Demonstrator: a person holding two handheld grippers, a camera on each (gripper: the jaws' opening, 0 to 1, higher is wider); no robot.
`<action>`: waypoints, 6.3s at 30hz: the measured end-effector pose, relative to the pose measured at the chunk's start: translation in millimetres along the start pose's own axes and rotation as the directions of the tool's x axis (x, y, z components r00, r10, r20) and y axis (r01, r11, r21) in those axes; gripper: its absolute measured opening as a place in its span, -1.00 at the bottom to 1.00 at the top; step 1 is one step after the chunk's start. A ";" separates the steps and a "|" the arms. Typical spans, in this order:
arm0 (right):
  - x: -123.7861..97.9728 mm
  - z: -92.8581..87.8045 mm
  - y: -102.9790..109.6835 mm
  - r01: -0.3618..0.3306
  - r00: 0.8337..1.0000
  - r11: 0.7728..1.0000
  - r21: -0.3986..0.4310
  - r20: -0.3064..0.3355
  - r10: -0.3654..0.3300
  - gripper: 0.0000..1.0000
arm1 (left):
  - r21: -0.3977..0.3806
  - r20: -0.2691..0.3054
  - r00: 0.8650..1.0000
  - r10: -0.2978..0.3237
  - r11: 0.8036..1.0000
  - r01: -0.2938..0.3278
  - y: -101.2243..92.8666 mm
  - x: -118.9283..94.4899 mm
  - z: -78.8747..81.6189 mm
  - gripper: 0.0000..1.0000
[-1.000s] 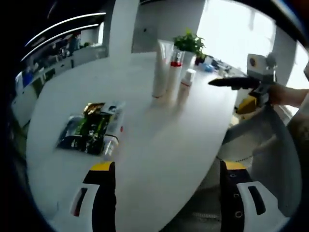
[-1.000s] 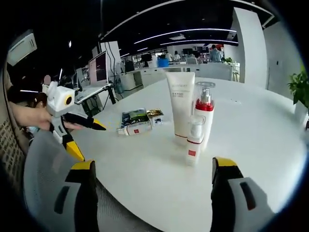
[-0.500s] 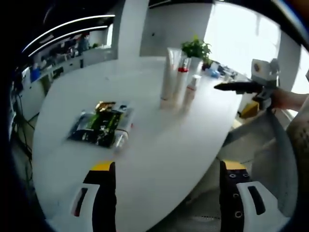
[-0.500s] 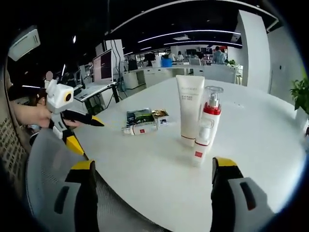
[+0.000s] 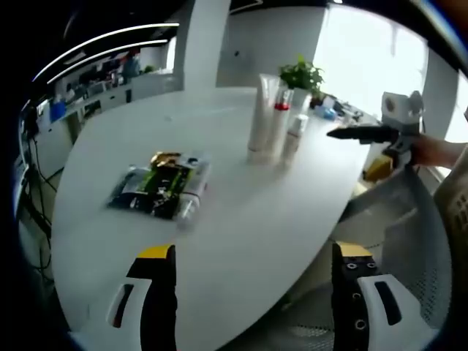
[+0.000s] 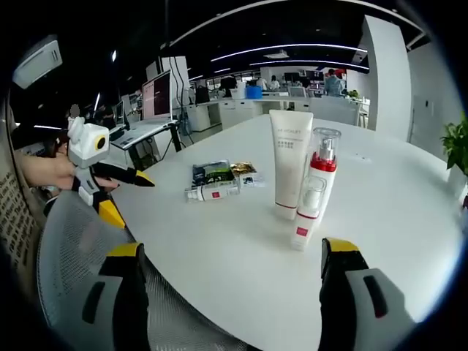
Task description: Arrange the skincare products in the storage area until every visible bottle or jar stands upright without overlapping.
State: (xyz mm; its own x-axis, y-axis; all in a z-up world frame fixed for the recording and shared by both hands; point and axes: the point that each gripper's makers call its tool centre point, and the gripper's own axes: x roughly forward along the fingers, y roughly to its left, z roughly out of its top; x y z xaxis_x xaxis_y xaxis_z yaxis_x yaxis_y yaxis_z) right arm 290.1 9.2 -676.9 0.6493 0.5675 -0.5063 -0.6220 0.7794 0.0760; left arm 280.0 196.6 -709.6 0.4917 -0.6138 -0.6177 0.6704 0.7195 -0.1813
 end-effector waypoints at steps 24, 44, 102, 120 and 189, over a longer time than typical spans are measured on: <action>40.7 25.2 16.4 -0.145 0.985 0.954 -0.262 -0.126 0.115 0.90 | -0.021 0.043 0.999 0.017 1.000 -0.016 6.7 -3.6 4.1 0.68; 86.9 48.1 32.9 -0.310 0.942 0.823 -0.476 -0.269 0.200 0.72 | -0.052 0.062 0.998 0.004 0.999 -0.001 6.2 -4.2 7.0 0.67; 214.0 19.7 84.2 -0.737 0.676 0.260 -0.624 -0.687 0.265 -0.26 | -0.104 0.059 0.998 0.012 0.995 -0.006 13.0 -3.3 4.5 0.60; 228.9 14.2 78.3 -0.757 0.653 0.231 -0.612 -0.718 0.241 -0.60 | -0.093 0.048 0.999 0.015 0.996 -0.011 12.9 -2.8 3.0 0.59; 182.3 46.3 83.3 -0.664 0.747 0.429 -0.612 -0.567 0.347 -0.68 | -0.064 0.074 0.997 0.009 0.998 -0.004 3.2 -10.3 8.3 0.55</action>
State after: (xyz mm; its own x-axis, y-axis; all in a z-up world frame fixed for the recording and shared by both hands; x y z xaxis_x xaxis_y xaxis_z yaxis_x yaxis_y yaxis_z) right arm 376.9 189.9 -723.1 0.0211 0.5441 -0.8388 -0.9661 -0.2048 -0.1572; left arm 281.8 202.5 -697.5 0.5377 -0.6296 -0.5608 0.6315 0.7414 -0.2270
